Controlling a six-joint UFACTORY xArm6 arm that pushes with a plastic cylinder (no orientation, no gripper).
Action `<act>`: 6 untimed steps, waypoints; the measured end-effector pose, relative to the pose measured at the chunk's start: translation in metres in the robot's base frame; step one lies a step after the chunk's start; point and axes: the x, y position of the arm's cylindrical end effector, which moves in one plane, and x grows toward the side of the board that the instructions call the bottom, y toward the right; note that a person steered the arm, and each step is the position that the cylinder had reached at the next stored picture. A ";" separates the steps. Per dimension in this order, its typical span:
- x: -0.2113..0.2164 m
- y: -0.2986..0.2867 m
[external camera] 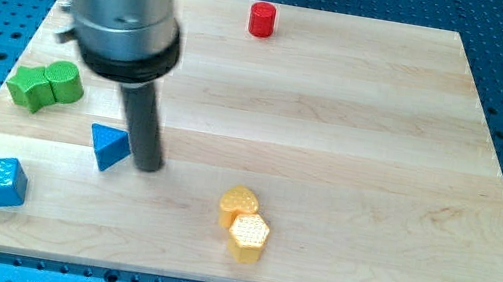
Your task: Move the triangle into the blue cube
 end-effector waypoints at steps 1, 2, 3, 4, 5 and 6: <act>-0.012 -0.003; -0.012 -0.043; -0.006 -0.076; 0.007 -0.097; 0.017 -0.096; 0.027 -0.104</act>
